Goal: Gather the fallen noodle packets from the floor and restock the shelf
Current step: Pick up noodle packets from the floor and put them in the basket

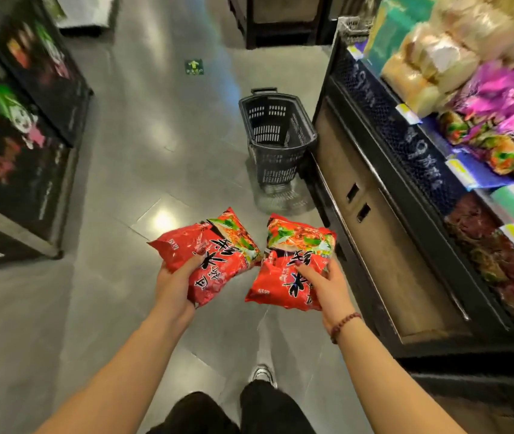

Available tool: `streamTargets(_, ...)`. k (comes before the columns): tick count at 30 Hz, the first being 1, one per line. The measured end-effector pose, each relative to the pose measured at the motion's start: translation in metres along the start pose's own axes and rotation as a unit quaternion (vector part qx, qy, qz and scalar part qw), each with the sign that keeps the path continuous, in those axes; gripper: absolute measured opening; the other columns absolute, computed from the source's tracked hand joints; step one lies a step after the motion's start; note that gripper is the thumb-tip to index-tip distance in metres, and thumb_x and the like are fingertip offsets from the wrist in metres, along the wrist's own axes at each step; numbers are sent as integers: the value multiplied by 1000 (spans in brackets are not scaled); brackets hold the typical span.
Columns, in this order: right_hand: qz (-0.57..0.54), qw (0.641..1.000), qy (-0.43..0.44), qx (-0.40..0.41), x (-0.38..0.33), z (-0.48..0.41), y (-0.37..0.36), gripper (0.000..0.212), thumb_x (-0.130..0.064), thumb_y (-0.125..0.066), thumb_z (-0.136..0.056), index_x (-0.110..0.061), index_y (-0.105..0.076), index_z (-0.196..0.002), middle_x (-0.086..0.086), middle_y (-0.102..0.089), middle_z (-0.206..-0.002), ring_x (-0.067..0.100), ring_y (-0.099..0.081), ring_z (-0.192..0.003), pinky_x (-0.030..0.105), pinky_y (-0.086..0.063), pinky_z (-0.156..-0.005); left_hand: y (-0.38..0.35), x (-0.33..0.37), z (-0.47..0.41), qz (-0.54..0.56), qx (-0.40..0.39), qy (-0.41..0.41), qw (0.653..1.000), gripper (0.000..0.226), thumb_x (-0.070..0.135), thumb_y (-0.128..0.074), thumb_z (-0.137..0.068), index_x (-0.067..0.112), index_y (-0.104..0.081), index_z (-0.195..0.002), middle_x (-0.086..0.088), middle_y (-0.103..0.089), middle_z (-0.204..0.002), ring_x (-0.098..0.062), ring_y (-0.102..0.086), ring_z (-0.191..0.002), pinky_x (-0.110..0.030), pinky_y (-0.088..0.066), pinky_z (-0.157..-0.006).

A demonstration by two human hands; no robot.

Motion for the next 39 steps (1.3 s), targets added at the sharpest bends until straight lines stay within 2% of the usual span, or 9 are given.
streamTargets(4,2,1000,-11,-8,-31,-55,-10,32,-16,-72,-82,-32,-53,-103,6,-68,-108,25,-70,-93,41,-59,-76,-37,21,-39,5,4,-5,1000,51,12,-72,-84,17,-52,-130,-10,-69,-114,-30,-69,-96,-42,-57,-76)
streamTargets(8,-1,1000,-18,0,-56,-120,-23,47,-19,-74,-81,-21,-51,-121,7,-67,-113,25,-69,-96,47,-57,-83,-73,41,-101,-13,1,-3,1000,52,13,-71,-85,17,-51,-132,-11,-68,-117,-31,-69,-99,-43,-57,-79)
streamTargets(12,-6,1000,-14,14,-82,-193,-43,55,-21,-76,-79,-19,-49,-127,6,-67,-113,24,-69,-96,47,-57,-83,-111,69,-174,-32,-13,0,999,51,17,-72,-85,20,-51,-131,-8,-68,-116,-30,-69,-99,-44,-57,-81)
streamTargets(16,-6,1000,-4,21,-121,-268,-70,52,-19,-75,-81,-17,-50,-126,7,-67,-113,24,-70,-95,42,-59,-77,-154,108,-248,-13,-33,2,999,49,14,-70,-86,19,-52,-132,-8,-69,-116,-29,-70,-98,-39,-58,-74)
streamTargets(21,-13,999,-7,42,-168,-348,-101,50,-18,-75,-80,-18,-52,-124,7,-69,-111,25,-70,-93,47,-58,-80,-206,162,-329,9,-42,6,999,47,7,-66,-87,13,-54,-131,-12,-70,-114,-24,-73,-82,-33,-60,-59)
streamTargets(28,-16,999,-17,43,-222,-464,-126,49,-18,-75,-80,-21,-53,-124,7,-68,-112,26,-70,-93,44,-59,-75,-275,197,-426,12,-24,20,999,49,9,-69,-85,15,-54,-131,-12,-69,-118,-28,-71,-92,-38,-59,-70)
streamTargets(31,-18,999,-27,30,-244,-523,-133,51,-19,-77,-79,-20,-53,-124,8,-69,-111,26,-71,-91,43,-59,-72,-308,208,-470,15,-3,13,1000,49,9,-70,-84,14,-54,-130,-11,-69,-115,-25,-72,-86,-35,-59,-62)
streamTargets(34,-18,999,-23,12,-277,-581,-137,44,-16,-74,-81,-18,-54,-121,8,-70,-107,23,-72,-87,38,-59,-67,-348,220,-513,24,20,14,999,49,11,-70,-84,15,-53,-131,-11,-69,-116,-26,-71,-87,-33,-59,-59)
streamTargets(39,-16,999,-40,8,-323,-672,-134,51,-14,-75,-80,-16,-53,-125,10,-69,-110,28,-70,-94,47,-57,-79,-414,237,-572,22,31,10,999,45,11,-68,-87,18,-53,-129,-9,-69,-117,-24,-70,-90,-35,-59,-66)
Point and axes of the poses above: each hand's wrist, its own z-axis away from the middle knuckle, its own y-axis out of the back of the hand, x = y × z, the point moved 8 cm from there along -z, towards the middle knuckle
